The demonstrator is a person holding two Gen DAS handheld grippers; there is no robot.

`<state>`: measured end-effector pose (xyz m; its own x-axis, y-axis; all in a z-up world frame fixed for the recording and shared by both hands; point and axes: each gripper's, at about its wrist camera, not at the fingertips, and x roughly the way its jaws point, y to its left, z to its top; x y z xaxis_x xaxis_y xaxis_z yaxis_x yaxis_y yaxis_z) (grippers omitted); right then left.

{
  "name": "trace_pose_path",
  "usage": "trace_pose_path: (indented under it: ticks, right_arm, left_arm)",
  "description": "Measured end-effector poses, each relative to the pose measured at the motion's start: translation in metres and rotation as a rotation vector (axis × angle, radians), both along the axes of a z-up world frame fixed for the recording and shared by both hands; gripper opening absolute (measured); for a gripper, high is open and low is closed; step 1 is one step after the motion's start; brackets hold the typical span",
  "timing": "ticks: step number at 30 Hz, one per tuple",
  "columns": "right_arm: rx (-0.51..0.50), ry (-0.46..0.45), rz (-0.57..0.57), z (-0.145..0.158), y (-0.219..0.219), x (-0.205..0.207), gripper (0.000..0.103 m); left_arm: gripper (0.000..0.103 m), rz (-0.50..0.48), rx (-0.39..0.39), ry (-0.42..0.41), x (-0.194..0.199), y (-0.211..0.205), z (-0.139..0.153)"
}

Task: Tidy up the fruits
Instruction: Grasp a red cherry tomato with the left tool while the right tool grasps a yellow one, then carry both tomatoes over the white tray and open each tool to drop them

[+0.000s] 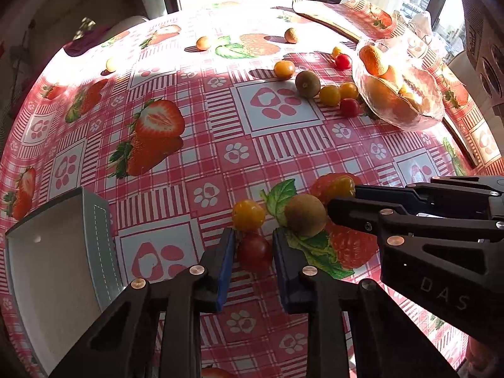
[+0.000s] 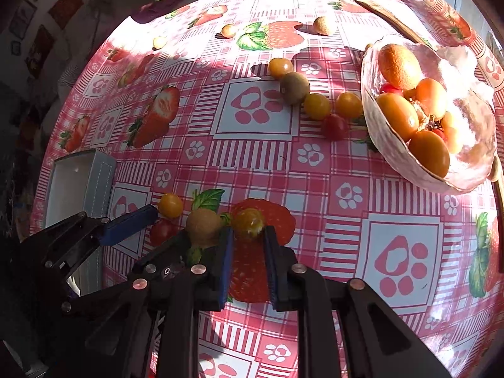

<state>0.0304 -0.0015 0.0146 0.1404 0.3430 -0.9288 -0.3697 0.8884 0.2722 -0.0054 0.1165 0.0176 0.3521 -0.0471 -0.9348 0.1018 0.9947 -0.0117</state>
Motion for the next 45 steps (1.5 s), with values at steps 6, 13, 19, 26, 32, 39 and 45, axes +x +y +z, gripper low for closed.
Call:
trace_pose_path:
  ticks: [6,13,19,26,32,39,45]
  right_arm:
    - [0.022,0.014,-0.033,0.006,-0.014,-0.005,0.02]
    - [0.04,0.024,-0.039,0.017,-0.021,-0.014,0.02]
    - [0.054,0.026,-0.019,0.027,-0.013,-0.023,0.02]
    - [0.068,0.021,0.035,0.037,0.018,-0.038,0.02]
    - [0.082,0.028,0.102,0.041,0.058,-0.058,0.02]
    - [0.099,0.034,0.183,0.046,0.111,-0.08,0.02]
    - [0.106,0.039,0.252,0.047,0.158,-0.096,0.02]
  left_arm:
    - [0.024,0.059,-0.076,0.013,-0.01,0.016,0.006]
    - [0.024,0.105,-0.117,0.003,-0.026,0.035,0.02]
    - [0.024,0.135,-0.127,-0.022,-0.039,0.049,0.034]
    - [0.024,0.211,-0.128,-0.046,-0.06,0.079,0.047]
    - [0.024,0.28,-0.104,-0.044,-0.086,0.117,0.047]
    - [0.024,0.372,-0.068,-0.042,-0.115,0.166,0.043]
    - [0.024,0.421,-0.035,-0.034,-0.131,0.199,0.033]
